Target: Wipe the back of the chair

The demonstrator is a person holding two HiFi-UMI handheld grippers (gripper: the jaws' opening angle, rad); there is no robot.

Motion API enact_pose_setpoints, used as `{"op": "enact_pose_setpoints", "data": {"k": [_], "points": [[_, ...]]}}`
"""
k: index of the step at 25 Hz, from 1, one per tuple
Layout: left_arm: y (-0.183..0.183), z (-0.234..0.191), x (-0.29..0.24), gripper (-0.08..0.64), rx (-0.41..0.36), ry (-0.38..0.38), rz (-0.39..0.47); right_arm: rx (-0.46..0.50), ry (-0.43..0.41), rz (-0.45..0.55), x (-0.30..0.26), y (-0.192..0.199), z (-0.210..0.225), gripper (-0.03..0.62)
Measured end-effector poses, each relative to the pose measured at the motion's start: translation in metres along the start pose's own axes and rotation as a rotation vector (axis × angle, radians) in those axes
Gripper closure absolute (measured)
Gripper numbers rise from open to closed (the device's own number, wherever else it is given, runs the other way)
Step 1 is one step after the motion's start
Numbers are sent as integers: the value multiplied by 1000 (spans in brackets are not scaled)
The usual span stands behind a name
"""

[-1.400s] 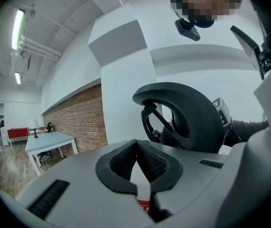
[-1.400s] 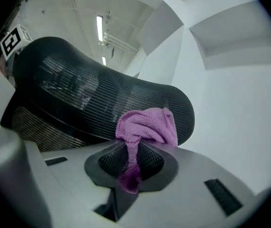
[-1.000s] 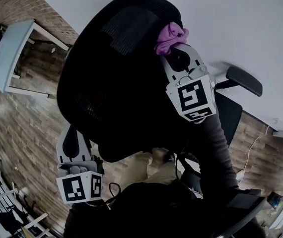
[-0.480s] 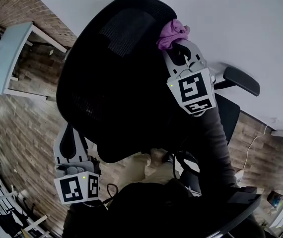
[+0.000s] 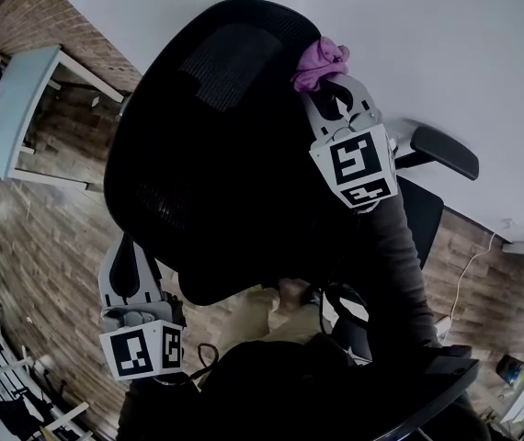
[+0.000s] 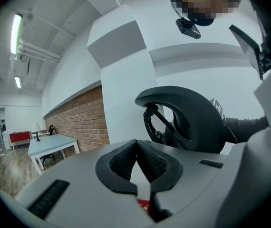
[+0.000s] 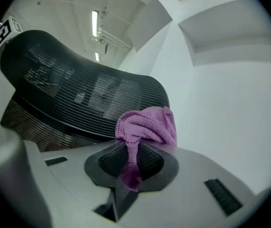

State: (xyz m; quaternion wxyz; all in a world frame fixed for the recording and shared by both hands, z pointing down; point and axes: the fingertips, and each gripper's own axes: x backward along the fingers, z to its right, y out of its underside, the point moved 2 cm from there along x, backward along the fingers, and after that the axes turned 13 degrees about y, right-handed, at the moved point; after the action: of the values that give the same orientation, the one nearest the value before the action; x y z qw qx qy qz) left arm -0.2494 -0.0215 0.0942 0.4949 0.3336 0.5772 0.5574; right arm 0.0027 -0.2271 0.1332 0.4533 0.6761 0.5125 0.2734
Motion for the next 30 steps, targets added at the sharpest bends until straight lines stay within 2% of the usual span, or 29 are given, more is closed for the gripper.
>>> {"op": "enact_pose_setpoints", "data": {"k": [8, 19, 30], "points": [[0, -1, -4, 551, 0, -8, -6, 2, 23, -8, -7, 5, 12, 541], [0, -5, 7, 551, -1, -23, 5, -38, 157, -38, -21, 11, 57, 541], [-2, 7, 27, 551, 0, -30, 12, -54, 162, -44, -26, 10, 55, 541]]}}
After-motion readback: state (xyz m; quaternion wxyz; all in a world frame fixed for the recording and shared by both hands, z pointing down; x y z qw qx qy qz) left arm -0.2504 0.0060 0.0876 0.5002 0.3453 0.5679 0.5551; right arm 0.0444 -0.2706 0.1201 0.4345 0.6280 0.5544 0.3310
